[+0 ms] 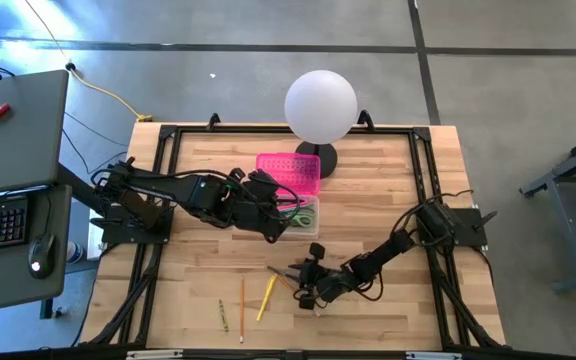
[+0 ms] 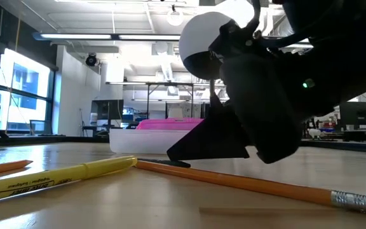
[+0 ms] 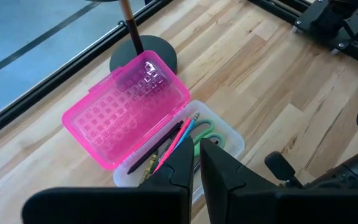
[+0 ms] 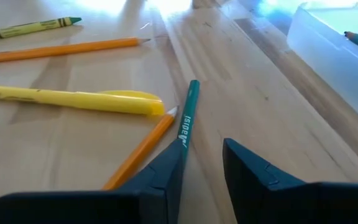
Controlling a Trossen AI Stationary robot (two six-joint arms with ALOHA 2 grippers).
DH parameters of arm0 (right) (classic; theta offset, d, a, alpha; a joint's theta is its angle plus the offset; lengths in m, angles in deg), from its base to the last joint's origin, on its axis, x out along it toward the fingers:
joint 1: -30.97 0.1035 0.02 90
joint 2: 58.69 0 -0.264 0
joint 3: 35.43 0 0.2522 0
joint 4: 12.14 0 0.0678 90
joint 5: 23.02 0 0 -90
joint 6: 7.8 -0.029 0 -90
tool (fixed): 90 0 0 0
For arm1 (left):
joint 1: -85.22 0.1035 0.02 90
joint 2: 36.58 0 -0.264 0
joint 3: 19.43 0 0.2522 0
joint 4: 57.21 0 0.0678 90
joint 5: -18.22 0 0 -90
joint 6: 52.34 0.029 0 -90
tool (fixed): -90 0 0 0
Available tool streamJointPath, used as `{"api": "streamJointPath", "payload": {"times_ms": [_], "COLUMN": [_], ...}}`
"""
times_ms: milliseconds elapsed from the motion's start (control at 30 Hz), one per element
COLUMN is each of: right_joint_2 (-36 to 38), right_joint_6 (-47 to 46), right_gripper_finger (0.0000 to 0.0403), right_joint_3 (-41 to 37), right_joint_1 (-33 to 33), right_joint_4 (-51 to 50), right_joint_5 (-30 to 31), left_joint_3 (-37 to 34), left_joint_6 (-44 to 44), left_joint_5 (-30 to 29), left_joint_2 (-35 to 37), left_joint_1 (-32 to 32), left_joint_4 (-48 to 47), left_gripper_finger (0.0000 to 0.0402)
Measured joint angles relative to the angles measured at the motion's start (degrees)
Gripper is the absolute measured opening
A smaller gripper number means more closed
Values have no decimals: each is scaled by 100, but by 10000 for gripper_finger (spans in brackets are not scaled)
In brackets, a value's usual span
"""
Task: Pick & place school supplies into a supply box
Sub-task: Put the dark green crayon into the pink supply box
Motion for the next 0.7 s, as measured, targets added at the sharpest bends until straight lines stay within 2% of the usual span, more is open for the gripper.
{"api": "streamJointPath", "payload": {"times_ms": [167,567,700], "right_joint_2": [-12,262,234], "right_joint_6": [-4,423,344], "right_gripper_finger": [95,94,94], "right_joint_3": [2,-5,-3], "right_joint_1": [0,178,194], "right_joint_4": [-1,257,433], "right_joint_5": [-9,557,351], "left_joint_3": [0,0,0], "left_joint_6": [52,112,113], "left_joint_5": [1,182,204], "left_joint_2": [0,2,4], "left_joint_1": [0,0,0], "left_joint_4": [-8,-14,-10], "left_gripper_finger": [60,60,60]}}
